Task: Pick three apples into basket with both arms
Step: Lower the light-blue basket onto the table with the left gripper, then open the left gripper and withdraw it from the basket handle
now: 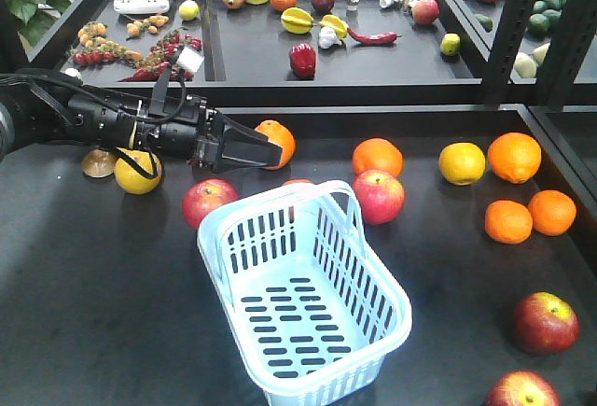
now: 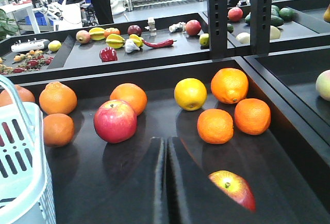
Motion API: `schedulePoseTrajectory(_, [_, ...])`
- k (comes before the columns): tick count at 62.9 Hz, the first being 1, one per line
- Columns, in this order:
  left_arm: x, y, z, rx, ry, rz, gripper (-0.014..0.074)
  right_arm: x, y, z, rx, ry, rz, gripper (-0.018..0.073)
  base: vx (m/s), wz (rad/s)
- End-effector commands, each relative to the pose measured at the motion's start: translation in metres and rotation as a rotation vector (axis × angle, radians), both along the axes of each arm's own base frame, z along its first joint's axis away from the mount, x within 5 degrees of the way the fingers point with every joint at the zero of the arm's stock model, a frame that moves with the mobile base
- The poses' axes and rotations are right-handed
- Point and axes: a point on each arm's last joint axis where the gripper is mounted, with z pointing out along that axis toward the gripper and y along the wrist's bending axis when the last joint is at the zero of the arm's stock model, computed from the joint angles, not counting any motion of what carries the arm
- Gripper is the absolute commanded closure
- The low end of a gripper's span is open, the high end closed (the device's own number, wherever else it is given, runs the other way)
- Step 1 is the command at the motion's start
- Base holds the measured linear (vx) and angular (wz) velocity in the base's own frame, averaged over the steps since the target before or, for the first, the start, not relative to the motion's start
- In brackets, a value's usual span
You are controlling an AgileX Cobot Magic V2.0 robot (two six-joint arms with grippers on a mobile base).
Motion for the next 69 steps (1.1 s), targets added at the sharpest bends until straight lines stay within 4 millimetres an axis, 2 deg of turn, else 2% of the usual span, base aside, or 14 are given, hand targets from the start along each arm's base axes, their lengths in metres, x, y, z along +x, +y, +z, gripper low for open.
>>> schedulePoseTrajectory(1, [-0.021,0.002,0.042,-0.038,-0.032,-0.115,0.0042,0.000,0.001,0.003,-0.017,-0.075,0.009,0.0564,0.00,0.00])
schedulePoseTrajectory(9, [-0.030,0.007,0.060,-0.058,0.018,-0.107,0.0074,0.000,0.001,0.003,-0.017,-0.075,0.009,0.0564,0.00,0.00])
schedulePoseTrajectory(16, [-0.039,0.014,0.082,-0.070,0.040,-0.074,0.0153,0.000,0.001,0.003,-0.017,-0.075,0.009,0.0564,0.00,0.00])
schedulePoseTrajectory(24, [-0.059,0.024,0.117,-0.077,-0.034,-0.048,0.0318,0.000,0.001,0.003,-0.017,-0.075,0.009,0.0564,0.00,0.00])
schedulePoseTrajectory(35, [-0.096,0.030,0.165,-0.081,-0.174,-0.041,0.0604,0.000,0.001,0.003,-0.017,-0.075,0.009,0.0564,0.00,0.00])
schedulePoseTrajectory(50, [-0.150,0.032,0.211,-0.086,-0.328,-0.049,0.0604,0.000,0.001,0.003,-0.017,-0.075,0.009,0.0564,0.00,0.00])
schedulePoseTrajectory(53, [-0.160,0.033,0.213,-0.085,-0.339,-0.050,0.0604,0.000,0.001,0.003,-0.017,-0.075,0.009,0.0564,0.00,0.00])
schedulePoseTrajectory(61, [-0.184,0.034,0.200,-0.080,-0.313,-0.053,0.0604,0.000,0.001,0.003,-0.017,-0.076,0.009,0.0564,0.00,0.00])
schedulePoseTrajectory(66, [-0.201,0.035,0.176,-0.066,-0.303,-0.068,0.0604,0.000,0.001,0.003,-0.017,-0.076,0.009,0.0564,0.00,0.00])
schedulePoseTrajectory(69, [-0.211,0.035,0.156,-0.058,-0.273,-0.076,0.0604,0.000,0.001,0.004,-0.017,-0.077,0.009,0.0564,0.00,0.00])
